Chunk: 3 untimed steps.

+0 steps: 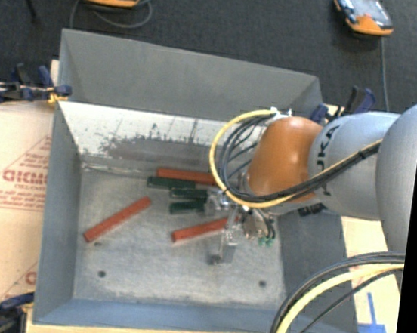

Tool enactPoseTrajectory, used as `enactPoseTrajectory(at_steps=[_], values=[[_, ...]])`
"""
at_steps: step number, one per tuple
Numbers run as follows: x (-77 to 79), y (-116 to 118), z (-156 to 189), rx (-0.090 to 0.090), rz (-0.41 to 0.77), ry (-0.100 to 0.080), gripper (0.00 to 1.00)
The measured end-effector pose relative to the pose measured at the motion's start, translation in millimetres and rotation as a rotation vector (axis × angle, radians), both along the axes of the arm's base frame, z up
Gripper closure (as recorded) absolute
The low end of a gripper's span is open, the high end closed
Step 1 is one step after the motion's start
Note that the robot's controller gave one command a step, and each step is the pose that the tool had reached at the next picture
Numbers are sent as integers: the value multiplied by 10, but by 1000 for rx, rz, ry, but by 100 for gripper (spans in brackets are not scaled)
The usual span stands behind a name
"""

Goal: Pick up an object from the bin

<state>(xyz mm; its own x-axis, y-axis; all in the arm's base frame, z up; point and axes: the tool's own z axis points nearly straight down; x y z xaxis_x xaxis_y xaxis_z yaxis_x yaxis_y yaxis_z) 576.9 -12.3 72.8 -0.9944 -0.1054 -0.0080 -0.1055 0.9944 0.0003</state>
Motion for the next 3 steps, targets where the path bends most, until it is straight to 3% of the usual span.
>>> enactPoseTrajectory(at_steps=[1,3], values=[[-1,-3,-4,-1,1,0,100],[34,-30,409,-3,0,-1,100]])
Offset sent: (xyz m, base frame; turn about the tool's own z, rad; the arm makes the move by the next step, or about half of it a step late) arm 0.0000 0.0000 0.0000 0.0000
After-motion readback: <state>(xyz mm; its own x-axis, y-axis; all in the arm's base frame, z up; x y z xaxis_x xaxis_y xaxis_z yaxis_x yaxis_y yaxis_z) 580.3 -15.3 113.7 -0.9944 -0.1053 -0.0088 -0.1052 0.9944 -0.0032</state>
